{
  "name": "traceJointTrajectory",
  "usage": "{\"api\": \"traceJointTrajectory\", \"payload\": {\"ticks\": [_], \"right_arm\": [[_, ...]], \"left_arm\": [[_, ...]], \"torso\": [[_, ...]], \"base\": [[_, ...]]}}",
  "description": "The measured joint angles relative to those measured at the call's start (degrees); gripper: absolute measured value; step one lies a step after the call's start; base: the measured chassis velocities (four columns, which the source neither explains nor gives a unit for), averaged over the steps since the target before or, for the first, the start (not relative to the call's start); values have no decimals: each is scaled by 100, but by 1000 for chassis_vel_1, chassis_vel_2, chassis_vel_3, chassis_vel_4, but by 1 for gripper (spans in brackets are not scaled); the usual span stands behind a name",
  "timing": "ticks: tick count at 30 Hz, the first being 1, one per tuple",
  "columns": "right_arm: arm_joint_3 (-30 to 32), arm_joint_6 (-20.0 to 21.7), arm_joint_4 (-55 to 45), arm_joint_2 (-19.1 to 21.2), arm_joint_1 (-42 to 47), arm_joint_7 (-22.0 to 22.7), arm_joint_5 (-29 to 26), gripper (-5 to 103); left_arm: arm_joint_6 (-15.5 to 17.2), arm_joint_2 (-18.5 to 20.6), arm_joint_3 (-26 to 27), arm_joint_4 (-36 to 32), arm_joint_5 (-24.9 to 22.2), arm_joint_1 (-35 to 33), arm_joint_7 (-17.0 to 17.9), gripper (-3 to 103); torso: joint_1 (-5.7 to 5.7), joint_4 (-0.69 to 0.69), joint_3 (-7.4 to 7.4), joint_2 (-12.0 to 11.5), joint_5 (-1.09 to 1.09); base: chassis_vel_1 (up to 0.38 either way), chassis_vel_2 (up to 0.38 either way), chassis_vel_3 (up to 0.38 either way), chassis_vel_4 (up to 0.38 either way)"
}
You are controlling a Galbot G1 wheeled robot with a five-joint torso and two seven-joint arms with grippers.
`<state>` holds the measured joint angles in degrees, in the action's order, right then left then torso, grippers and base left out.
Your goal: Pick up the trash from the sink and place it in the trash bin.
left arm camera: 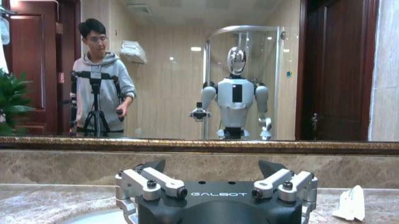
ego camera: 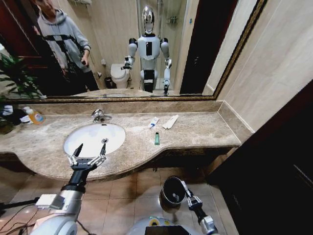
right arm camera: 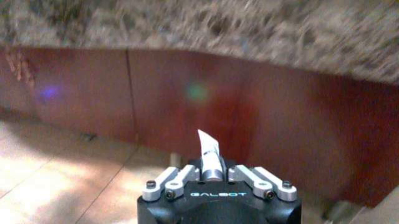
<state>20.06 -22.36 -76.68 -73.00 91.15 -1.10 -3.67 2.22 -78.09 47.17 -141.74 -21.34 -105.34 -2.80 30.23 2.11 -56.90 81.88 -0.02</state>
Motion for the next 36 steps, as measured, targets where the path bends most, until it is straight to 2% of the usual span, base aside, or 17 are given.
{"api": "traceJointTrajectory", "payload": {"ticks": [5,8,20,30,36], "right_arm": [[-149,216,589,-177,-405,-85,122,19],[-173,268,1163,-349,-733,-126,488,19],[-293,689,2095,-693,-1519,-205,1024,19],[-342,680,2911,-846,-2172,-259,1279,19],[-171,488,3766,-995,-2732,-261,1543,19]], "left_arm": [[0,0,0,0,0,0,0,100],[0,0,0,0,0,0,0,100],[0,0,0,0,0,0,0,100],[0,0,0,0,0,0,0,100],[0,0,0,0,0,0,0,100]], "torso": [[0,1,0,0,1],[0,0,0,0,0],[0,0,0,0,1],[0,0,0,0,1],[0,0,0,0,2]], "base": [[0,0,0,0],[0,0,0,0],[0,0,0,0],[0,0,0,0],[0,0,0,0]]}}
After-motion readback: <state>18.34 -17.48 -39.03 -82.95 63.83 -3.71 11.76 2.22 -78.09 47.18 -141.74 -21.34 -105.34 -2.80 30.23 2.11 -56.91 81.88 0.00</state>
